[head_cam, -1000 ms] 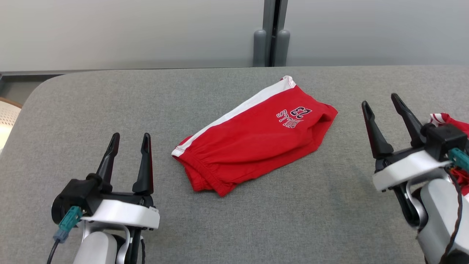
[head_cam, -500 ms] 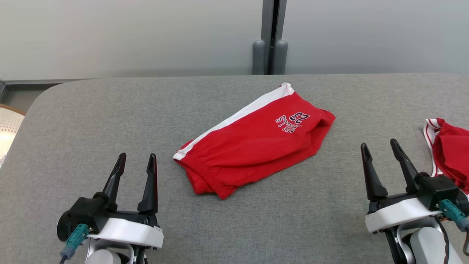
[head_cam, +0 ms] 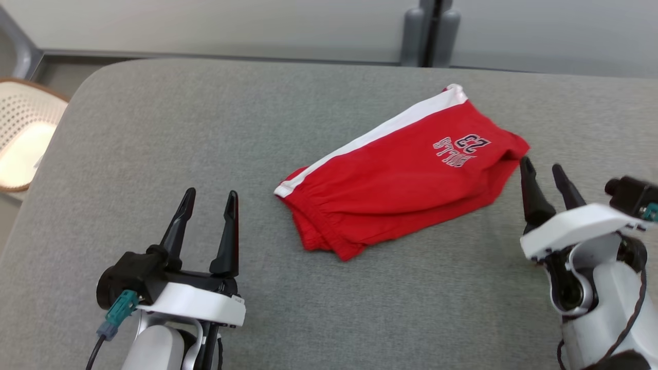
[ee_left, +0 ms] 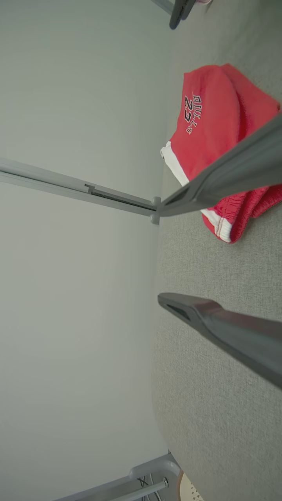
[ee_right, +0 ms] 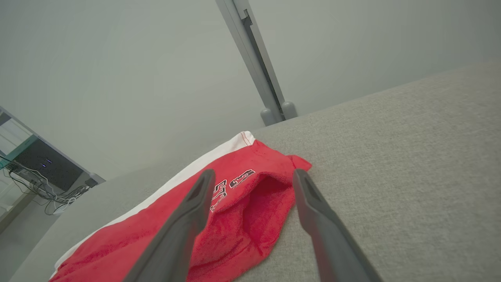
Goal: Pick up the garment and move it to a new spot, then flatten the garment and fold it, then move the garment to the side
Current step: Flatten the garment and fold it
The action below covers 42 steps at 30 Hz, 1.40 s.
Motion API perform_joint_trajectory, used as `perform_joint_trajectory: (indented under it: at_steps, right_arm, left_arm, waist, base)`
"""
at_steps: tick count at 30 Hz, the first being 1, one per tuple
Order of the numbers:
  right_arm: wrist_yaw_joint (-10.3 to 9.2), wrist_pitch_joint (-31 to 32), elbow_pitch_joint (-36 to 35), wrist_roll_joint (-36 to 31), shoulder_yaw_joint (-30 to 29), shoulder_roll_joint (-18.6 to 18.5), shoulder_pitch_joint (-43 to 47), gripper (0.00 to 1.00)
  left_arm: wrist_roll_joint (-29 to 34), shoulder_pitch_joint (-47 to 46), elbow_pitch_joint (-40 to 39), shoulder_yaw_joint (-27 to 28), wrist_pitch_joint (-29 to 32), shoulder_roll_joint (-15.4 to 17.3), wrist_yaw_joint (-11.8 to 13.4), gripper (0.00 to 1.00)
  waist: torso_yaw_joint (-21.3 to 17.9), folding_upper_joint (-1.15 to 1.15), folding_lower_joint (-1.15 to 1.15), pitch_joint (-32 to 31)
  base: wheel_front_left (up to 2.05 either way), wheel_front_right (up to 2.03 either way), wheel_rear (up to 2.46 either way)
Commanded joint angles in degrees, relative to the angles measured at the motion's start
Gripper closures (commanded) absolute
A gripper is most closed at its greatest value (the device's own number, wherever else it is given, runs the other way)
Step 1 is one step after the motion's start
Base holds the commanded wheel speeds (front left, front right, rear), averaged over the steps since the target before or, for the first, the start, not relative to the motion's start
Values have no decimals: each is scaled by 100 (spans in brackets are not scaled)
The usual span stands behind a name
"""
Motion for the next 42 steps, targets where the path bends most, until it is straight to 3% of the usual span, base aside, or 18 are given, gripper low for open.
perform_joint_trajectory:
  at_steps: [1,10,24,40,41,42]
  right_arm:
    - [-1,104,23,92,-28,-16,-196,0]
    - [-1,312,658,-755,-648,-215,-712,0]
    - [-1,795,1342,-1922,-2009,107,-1218,0]
    - [-1,1276,1744,-1966,-1775,69,-1814,0]
    - [-1,1258,1779,-1956,-1764,67,-1827,54]
    - [-1,1209,1794,-1940,-1751,67,-1839,62]
  left_arm:
    - [-41,-113,-1,-49,2,19,32,0]
    - [-184,-257,-17,-385,3,17,126,0]
    - [-348,-358,-31,-616,2,19,234,0]
    - [-459,-559,-42,-861,2,18,290,0]
    - [-456,-552,-37,-863,2,18,293,0]
    - [-452,-543,-30,-863,2,18,286,0]
  waist:
    - [243,0,0,233]
    - [649,0,0,429]
    - [891,0,0,667]
    - [1154,0,0,975]
    - [1154,0,0,970]
    - [1151,0,0,965]
  base:
    - [0,0,0]
    - [0,0,0]
    - [0,0,0]
    - [0,0,0]
    - [0,0,0]
    - [0,0,0]
